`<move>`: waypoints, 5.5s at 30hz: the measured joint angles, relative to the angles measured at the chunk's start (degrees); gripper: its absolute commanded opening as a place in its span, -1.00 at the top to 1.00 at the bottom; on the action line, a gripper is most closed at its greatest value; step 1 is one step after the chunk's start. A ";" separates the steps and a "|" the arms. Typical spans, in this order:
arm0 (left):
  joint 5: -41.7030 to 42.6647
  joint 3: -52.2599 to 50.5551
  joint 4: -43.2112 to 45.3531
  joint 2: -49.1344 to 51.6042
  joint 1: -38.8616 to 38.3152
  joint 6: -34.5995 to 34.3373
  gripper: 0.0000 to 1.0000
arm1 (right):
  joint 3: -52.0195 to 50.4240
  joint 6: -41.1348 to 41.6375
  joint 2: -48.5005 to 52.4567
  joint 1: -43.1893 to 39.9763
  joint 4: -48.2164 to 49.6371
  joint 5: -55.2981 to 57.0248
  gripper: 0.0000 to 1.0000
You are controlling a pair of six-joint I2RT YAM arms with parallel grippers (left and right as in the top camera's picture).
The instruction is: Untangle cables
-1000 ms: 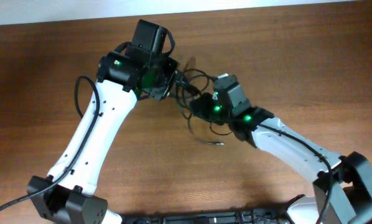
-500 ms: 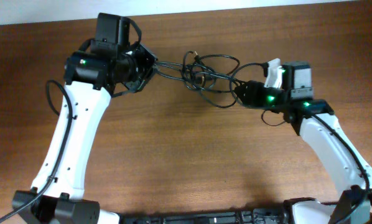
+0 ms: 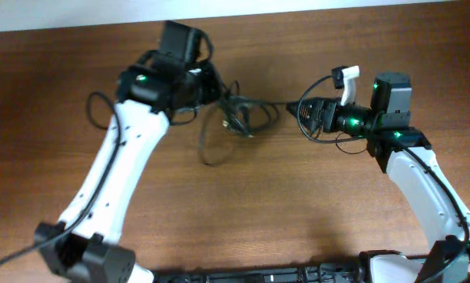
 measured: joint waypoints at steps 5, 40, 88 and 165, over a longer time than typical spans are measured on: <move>-3.54 0.00 0.13 4.04 0.28 2.58 -0.78 | -0.24 6.29 0.00 -0.11 -19.02 12.52 -0.97; -0.96 0.07 0.42 13.11 -3.08 -4.46 -1.00 | 16.02 -33.27 20.98 7.15 -24.28 25.18 0.82; -1.46 -0.70 -15.69 31.67 6.82 -4.68 0.37 | 66.79 -25.05 13.29 -13.57 -52.63 34.07 0.22; -20.70 -5.07 -14.56 29.99 12.02 -5.51 0.38 | 55.47 -12.35 24.57 -13.51 -58.58 50.40 -0.40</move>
